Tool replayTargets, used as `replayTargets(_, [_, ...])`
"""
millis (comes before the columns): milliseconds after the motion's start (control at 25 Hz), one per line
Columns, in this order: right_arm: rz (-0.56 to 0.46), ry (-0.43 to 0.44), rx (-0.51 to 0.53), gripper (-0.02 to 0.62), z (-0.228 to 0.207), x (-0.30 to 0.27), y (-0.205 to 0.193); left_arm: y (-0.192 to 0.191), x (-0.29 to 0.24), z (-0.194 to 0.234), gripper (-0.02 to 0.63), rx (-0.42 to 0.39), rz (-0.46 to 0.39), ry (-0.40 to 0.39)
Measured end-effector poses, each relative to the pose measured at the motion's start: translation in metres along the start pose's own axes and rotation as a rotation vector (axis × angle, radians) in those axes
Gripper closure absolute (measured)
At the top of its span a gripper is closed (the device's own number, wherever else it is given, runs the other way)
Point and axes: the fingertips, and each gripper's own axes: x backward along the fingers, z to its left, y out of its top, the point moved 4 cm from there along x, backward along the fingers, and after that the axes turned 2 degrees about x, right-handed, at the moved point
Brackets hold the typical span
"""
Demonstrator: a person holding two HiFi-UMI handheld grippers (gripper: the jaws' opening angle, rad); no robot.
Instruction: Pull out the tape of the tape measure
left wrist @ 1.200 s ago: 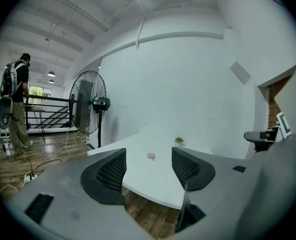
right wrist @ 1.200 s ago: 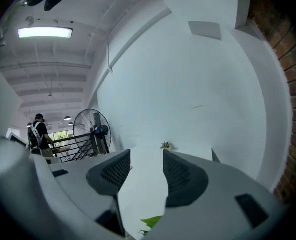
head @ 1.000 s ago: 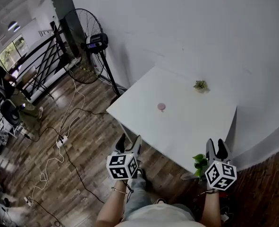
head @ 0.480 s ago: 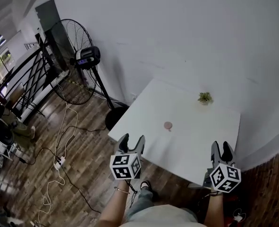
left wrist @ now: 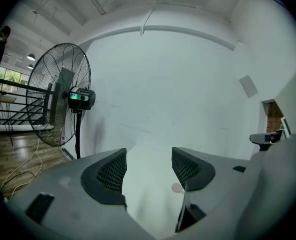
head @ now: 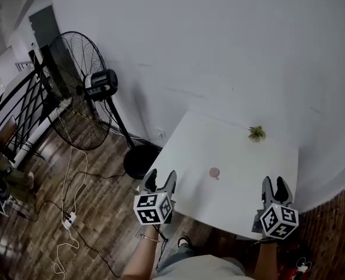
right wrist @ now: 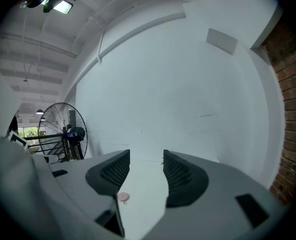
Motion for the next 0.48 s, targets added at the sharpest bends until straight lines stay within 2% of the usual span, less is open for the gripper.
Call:
replayTargets(240, [0.019, -0.043, -0.002, 0.385, 0.011, -0.02, -0.004, 0.005, -0.032, 0.022, 0.342, 0.004, 0.022, -0.031])
replayTargets(480, [0.057, -0.071, -0.019, 0.385, -0.002, -0.042, -0.013, -0.007, -0.067, 0.016, 0.342, -0.006, 0.081, -0.066])
